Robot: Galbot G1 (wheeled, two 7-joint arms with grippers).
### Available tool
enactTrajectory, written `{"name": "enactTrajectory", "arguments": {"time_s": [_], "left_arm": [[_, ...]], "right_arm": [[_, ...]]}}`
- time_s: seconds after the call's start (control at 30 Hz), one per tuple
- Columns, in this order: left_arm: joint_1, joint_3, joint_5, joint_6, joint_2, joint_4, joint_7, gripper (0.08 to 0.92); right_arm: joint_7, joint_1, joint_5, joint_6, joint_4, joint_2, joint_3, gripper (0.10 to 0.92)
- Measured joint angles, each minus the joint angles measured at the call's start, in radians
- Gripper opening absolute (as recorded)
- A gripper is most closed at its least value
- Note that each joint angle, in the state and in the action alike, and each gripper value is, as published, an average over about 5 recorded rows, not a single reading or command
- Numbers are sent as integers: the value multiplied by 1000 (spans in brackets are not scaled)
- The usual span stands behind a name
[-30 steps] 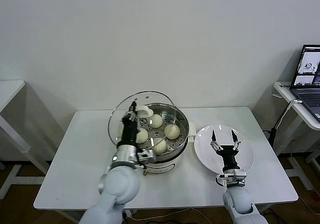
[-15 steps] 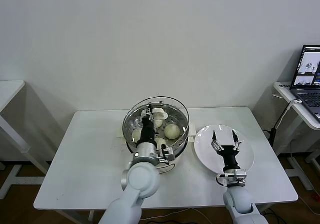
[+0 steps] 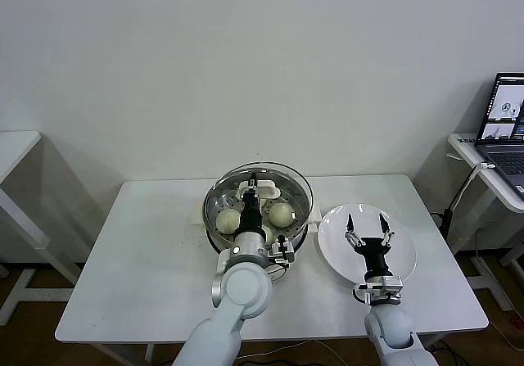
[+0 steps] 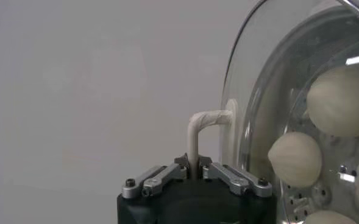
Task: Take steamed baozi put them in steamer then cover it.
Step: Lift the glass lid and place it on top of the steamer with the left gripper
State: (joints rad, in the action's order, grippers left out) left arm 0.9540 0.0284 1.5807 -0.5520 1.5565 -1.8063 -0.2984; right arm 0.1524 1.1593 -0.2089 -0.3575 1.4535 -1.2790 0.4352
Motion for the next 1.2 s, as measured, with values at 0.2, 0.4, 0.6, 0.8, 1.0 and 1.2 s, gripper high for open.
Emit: {"name": "enactTrajectory", "arguments": {"time_s": [0.2, 0.4, 0.6, 0.8, 1.0, 1.2], "left_arm": [[-6, -4, 24, 8, 9, 29, -2, 192], [-6, -8, 38, 14, 13, 55, -3, 192], [-10, -15, 50, 20, 15, 75, -3, 192], [-11, -21, 59, 24, 12, 83, -2, 192], [-9, -23, 63, 27, 13, 89, -2, 192], [-4, -27, 70, 34, 14, 90, -6, 192]], "right_arm": [[0, 0, 1, 0, 0, 0, 1, 823], [-1, -2, 2, 0, -3, 1, 1, 823], [-1, -3, 3, -1, -4, 1, 0, 823], [-2, -4, 4, -3, -5, 1, -1, 823], [-2, -5, 5, -4, -6, 0, -1, 823], [-2, -6, 5, -4, -6, 1, -1, 823]]}}
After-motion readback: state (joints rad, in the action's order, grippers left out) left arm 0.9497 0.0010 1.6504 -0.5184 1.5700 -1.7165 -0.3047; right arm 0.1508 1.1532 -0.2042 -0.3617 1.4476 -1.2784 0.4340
